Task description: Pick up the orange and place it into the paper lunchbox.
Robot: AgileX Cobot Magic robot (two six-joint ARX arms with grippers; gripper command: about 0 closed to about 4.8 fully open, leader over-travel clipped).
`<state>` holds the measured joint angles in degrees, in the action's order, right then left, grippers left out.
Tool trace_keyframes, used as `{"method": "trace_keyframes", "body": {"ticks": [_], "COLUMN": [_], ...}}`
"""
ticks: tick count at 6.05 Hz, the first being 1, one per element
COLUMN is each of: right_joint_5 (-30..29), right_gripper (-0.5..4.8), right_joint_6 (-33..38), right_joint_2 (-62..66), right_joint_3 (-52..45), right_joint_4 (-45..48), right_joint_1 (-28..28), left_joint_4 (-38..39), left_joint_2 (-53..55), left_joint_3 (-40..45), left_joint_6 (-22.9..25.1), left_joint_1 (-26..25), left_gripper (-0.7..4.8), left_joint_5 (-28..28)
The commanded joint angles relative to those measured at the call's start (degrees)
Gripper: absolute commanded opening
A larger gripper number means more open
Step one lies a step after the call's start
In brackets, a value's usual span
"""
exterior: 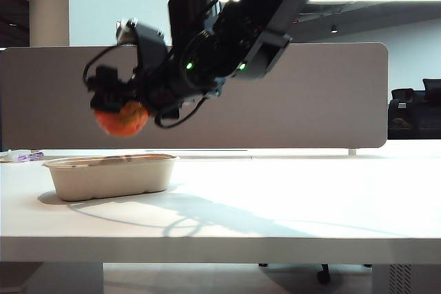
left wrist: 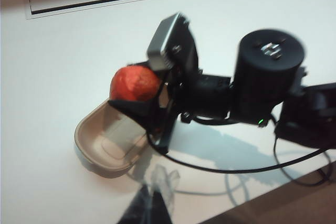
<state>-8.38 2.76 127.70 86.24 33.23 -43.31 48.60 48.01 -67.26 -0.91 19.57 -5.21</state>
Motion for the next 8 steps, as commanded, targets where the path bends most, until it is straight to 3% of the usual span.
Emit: {"method": "trace_keyframes", "body": {"ticks": [1, 2, 3, 4, 5, 6, 7, 8], "right_joint_5": [2.73, 2.69, 2.69, 0.72, 2.05, 2.19, 2.25, 2.27], "right_gripper": [2.91, 3.08, 4.79, 4.79, 2.01, -0.07, -0.05, -0.06], "right_joint_6": [0.26, 0.24, 0.24, 0.24, 0.20, 0.20, 0.15, 0.17], "right_joint_2": [3.61, 3.93, 4.15, 3.78, -8.70, -13.55, -18.95, -20.98], "right_joint_3": [1.81, 1.86, 1.86, 2.10, 2.08, 2.08, 2.08, 2.08], "right_joint_4": [-1.25, -3.06, -4.63, -4.11, -14.73, -22.73, -33.77, -38.23], "right_joint_1": [-0.44, -0.44, -0.70, -0.83, -0.04, 0.28, 0.57, 0.57], "left_joint_4": [-1.14, -1.14, -1.11, -1.09, -1.05, -1.07, -1.07, -1.07], "left_joint_2": [-0.11, -0.11, -0.11, -0.11, -0.11, -0.11, -0.11, -0.11], "left_joint_3": [-0.33, -0.33, -0.33, -0.28, -0.28, -0.28, -0.28, -0.28], "left_joint_6": [0.02, 0.02, 0.02, 0.04, 0.09, 0.09, 0.07, 0.09], "left_joint_1": [0.00, 0.00, 0.00, 0.00, 0.00, 0.00, 0.00, 0.00], "left_gripper": [-0.05, -0.05, -0.05, -0.05, -0.05, -0.05, -0.05, -0.05], "left_joint_5": [0.02, 0.02, 0.04, 0.04, 3.06, 3.04, 3.02, 3.02]}}
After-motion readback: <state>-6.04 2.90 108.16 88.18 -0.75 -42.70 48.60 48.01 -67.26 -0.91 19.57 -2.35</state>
